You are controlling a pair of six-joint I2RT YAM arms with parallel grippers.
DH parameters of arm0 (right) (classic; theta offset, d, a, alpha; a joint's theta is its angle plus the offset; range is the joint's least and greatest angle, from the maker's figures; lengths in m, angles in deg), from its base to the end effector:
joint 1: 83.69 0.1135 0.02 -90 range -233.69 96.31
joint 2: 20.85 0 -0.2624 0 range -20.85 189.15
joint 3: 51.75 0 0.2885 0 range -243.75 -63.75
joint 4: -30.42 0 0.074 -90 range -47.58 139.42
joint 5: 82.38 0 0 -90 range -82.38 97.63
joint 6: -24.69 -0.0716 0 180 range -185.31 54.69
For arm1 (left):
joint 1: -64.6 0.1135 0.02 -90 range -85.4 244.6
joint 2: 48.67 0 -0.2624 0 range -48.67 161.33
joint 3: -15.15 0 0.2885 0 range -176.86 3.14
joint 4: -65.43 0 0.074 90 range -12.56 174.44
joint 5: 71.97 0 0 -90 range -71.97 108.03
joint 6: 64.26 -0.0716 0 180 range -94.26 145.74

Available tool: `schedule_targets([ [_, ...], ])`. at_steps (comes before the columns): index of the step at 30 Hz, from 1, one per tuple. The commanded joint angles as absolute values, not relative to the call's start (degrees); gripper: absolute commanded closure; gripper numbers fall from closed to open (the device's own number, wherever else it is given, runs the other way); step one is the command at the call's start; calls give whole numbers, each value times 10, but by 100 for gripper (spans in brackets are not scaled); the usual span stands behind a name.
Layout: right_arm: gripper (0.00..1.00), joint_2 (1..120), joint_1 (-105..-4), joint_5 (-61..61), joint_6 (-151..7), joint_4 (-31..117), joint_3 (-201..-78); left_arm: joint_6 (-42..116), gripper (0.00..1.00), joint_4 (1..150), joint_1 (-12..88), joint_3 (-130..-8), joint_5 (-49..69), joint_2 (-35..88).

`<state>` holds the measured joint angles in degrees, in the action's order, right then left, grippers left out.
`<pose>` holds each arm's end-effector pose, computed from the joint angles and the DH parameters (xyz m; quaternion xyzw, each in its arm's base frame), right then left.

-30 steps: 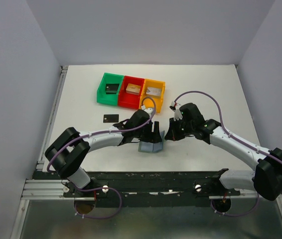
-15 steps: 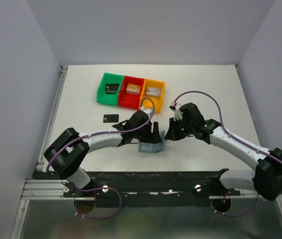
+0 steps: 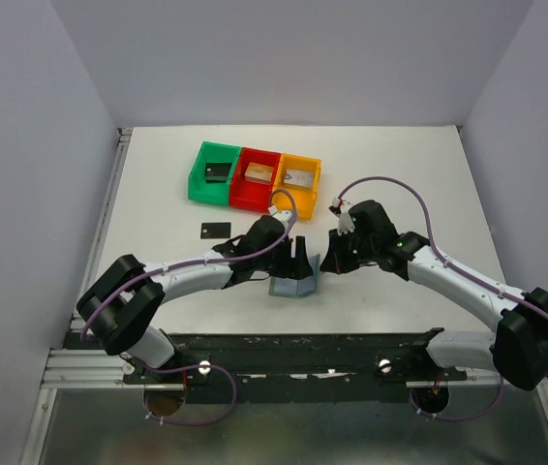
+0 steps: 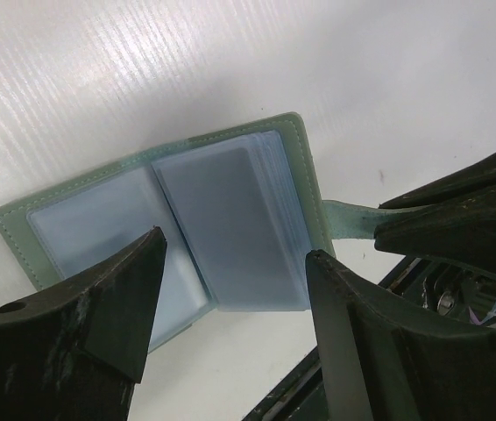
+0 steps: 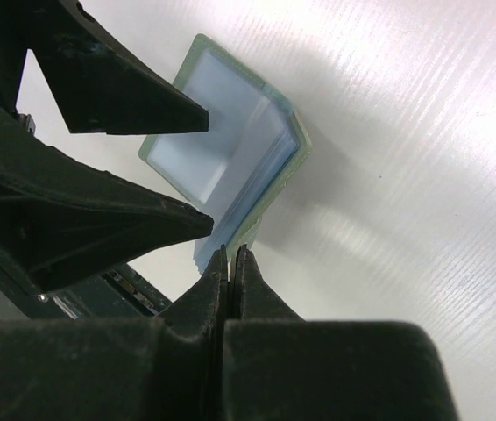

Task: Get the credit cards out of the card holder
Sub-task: Remove the credit card from the card holder.

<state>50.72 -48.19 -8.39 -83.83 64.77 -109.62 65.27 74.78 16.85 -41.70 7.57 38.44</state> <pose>0.2432 0.1977 0.1879 -0.1858 0.9071 0.2768 0.2568 0.2373 -0.2806 0.1381 0.1033 0.8960 -0.3523 0.2499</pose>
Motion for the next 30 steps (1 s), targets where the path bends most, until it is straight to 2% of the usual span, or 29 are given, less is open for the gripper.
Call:
schedule_targets([
  [1, 100, 509, -485, -99, -831, 640, -1108, 656, 24, 731, 164, -403, 95, 359],
  [30, 100, 518, -485, -102, -826, 646, -1119, 656, 24, 723, 162, -414, 70, 400],
])
